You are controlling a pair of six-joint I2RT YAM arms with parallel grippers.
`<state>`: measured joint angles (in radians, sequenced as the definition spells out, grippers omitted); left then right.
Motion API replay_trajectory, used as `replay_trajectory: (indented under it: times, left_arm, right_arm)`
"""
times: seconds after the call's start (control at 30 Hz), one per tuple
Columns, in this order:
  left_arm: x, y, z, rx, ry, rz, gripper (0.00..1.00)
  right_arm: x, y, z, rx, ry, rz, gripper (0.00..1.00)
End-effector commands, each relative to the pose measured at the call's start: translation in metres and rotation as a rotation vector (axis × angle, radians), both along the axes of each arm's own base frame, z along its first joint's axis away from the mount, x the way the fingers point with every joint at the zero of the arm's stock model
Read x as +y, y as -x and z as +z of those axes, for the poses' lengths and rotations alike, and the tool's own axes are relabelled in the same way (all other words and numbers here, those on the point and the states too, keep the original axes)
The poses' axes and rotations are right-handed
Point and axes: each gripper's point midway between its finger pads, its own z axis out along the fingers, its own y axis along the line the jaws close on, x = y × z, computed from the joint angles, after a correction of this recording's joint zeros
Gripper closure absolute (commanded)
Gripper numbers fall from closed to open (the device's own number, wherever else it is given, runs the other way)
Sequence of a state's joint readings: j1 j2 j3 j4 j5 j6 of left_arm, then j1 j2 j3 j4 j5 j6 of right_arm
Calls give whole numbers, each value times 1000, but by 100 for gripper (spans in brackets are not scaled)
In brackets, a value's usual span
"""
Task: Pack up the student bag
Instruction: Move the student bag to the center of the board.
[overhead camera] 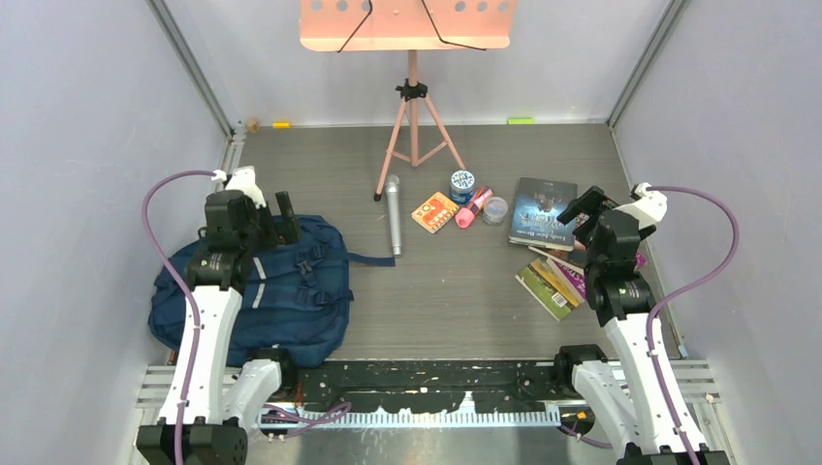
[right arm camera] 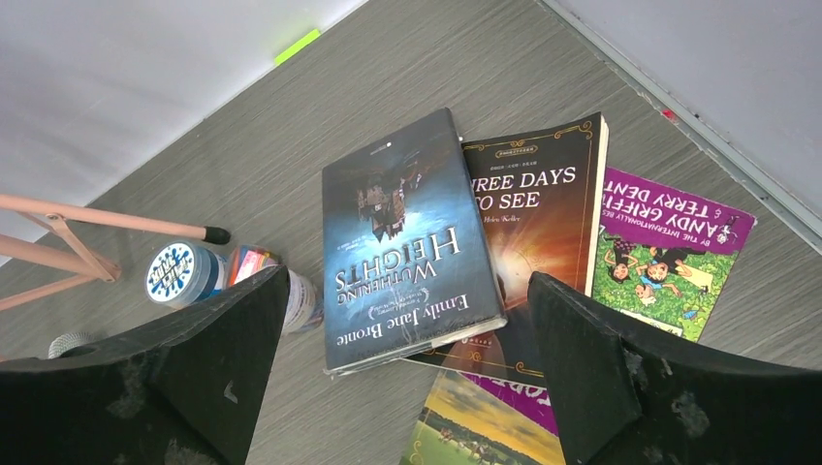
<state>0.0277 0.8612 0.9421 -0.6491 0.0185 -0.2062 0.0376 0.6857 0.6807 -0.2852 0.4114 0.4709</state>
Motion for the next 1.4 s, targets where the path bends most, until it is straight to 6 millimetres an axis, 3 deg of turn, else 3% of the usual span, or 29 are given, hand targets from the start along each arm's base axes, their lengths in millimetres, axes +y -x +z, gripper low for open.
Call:
replay_trajectory:
  times: [0.0, 0.27, 0.5, 0.6, 0.73, 0.8, 1.0, 1.23, 1.37]
  left_arm:
    - [-4, -5, 0, 16, 8, -29, 2]
    - [-17, -1, -36, 152, 36, -91, 1]
    - [-55, 9, -69, 316, -98, -125, 1]
    - [-70, 14, -88, 362, -59, -121, 1]
    - [-74, 20, -109, 383, -91, -64, 1]
    - [-78, 22, -110, 356, -128, -55, 1]
    - [-87, 20, -88, 239, -247, -48, 1]
    - [-117, 23, -117, 328, -333, -139, 1]
    - [-130, 20, -127, 359, -383, -166, 7]
  right_arm:
    - [-6, -2, 23, -53, 4, -39, 0]
    - [7, -9, 17, -34, 3, 43, 0]
    - [16, -9, 15, -18, 0, 101, 0]
    - [19, -10, 14, -16, -2, 115, 0]
    - [21, -12, 12, -5, -6, 124, 0]
    - [23, -14, 10, 5, -12, 134, 0]
    - [27, -18, 4, 32, -21, 157, 0]
    - [26, -18, 1, 50, -19, 154, 0]
    - [24, -17, 1, 55, -14, 142, 0]
